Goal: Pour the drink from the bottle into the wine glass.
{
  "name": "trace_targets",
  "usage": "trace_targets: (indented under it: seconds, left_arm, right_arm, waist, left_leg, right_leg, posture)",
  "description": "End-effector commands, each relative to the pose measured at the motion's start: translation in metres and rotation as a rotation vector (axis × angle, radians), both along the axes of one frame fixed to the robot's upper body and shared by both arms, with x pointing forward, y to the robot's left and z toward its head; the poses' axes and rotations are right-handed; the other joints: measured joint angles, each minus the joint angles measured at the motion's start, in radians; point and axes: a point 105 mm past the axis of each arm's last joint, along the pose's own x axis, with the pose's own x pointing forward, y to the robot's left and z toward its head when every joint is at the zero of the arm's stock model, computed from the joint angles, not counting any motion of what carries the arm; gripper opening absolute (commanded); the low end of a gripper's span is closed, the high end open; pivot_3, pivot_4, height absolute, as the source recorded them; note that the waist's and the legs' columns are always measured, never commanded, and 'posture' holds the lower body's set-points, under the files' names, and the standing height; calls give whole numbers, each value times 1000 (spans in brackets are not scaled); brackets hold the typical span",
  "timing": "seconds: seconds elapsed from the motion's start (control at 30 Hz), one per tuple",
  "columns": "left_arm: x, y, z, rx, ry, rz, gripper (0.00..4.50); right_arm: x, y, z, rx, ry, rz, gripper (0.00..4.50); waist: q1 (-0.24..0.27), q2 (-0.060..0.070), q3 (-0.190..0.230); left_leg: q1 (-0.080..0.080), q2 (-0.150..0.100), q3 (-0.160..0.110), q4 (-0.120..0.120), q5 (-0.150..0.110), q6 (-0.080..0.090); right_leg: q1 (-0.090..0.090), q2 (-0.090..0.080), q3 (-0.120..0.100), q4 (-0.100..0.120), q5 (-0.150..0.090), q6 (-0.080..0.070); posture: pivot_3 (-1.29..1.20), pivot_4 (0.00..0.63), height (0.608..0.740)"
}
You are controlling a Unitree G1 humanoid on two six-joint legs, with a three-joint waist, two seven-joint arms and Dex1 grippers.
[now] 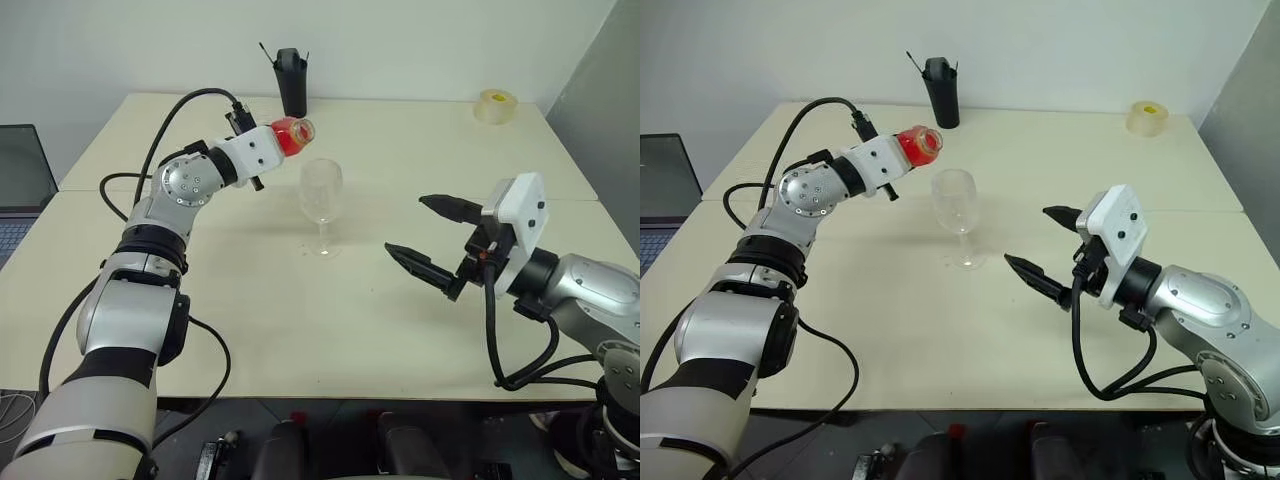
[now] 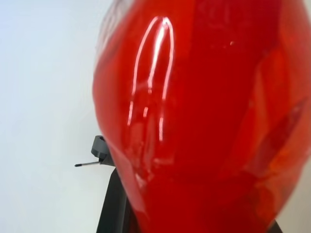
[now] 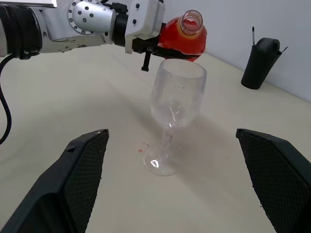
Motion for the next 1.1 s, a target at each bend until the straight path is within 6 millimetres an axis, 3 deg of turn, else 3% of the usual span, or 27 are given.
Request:
trace_targets:
  seconds: [0.03,1.1]
  left_arm:
    - [-4,2,29,26,-124,-4,763]
    - [-5,0,34,184,-261,20,756]
  right_arm:
    - [-8,4,9,-6,-59,25,4500]
    - [-6,6,10,-10,-64,40,4500]
  waist:
    - [0,0,0]
    - [0,0,0]
  left_leg:
    - [0,0,0,0,0,0]
    - [0,0,1,1,0,0]
  right_leg:
    - [0,0,0,0,0,0]
    - [0,0,0,0,0,0]
  posture:
    - [0,150,740]
    - [0,150,740]
